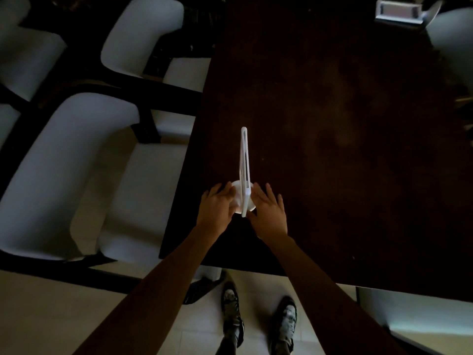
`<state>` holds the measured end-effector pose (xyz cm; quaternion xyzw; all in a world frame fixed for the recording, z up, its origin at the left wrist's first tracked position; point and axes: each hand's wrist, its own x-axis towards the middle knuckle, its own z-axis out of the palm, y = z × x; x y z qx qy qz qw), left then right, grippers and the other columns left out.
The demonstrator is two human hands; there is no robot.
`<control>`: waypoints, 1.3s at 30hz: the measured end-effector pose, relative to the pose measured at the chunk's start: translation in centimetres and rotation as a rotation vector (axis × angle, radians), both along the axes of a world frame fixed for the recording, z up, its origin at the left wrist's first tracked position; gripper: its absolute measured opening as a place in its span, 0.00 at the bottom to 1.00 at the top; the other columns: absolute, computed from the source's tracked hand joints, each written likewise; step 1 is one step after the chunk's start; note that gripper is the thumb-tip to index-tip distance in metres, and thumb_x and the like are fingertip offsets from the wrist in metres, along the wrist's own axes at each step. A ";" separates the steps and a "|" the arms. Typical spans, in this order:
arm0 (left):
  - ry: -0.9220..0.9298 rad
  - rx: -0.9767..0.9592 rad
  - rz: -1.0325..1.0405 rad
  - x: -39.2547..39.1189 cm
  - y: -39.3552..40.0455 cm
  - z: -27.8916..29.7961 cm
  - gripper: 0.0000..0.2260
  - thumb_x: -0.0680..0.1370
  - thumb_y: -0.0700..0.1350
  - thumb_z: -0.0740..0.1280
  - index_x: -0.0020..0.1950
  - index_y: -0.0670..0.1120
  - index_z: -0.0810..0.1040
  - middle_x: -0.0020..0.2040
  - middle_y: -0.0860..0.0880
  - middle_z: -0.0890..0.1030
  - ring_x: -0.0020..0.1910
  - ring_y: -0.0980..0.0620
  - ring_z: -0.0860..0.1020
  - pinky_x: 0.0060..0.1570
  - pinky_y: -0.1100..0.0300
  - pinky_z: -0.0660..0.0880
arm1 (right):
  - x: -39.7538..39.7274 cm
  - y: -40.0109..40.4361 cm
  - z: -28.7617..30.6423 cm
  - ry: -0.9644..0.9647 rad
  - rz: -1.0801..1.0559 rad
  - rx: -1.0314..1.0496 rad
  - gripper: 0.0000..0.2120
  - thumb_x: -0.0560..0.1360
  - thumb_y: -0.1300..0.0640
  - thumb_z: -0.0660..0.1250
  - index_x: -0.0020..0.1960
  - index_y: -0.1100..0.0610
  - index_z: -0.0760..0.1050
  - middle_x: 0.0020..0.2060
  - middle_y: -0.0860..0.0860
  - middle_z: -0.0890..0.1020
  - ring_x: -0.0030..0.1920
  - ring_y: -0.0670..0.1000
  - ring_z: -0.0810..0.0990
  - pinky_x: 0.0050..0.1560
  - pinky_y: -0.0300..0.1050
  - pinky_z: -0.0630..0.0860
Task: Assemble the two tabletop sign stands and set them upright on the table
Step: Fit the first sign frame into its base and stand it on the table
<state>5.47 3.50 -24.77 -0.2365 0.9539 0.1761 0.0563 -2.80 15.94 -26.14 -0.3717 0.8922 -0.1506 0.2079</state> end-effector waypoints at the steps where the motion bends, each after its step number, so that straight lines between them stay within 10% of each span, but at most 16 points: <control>1: -0.021 0.000 -0.008 -0.3 0.4 0.0 0.19 0.76 0.50 0.66 0.67 0.49 0.71 0.68 0.48 0.73 0.69 0.48 0.67 0.67 0.47 0.68 | -0.3 0.4 0.0 -0.006 -0.006 0.002 0.30 0.77 0.50 0.61 0.75 0.50 0.52 0.77 0.47 0.54 0.77 0.53 0.44 0.75 0.57 0.43; 39: -0.094 -0.014 -0.150 -13.4 18.2 0.2 0.24 0.74 0.50 0.69 0.69 0.49 0.68 0.74 0.50 0.65 0.73 0.45 0.62 0.70 0.38 0.62 | -11.1 18.3 0.1 0.001 -0.203 0.026 0.32 0.76 0.55 0.64 0.75 0.50 0.52 0.77 0.48 0.55 0.77 0.52 0.46 0.74 0.59 0.44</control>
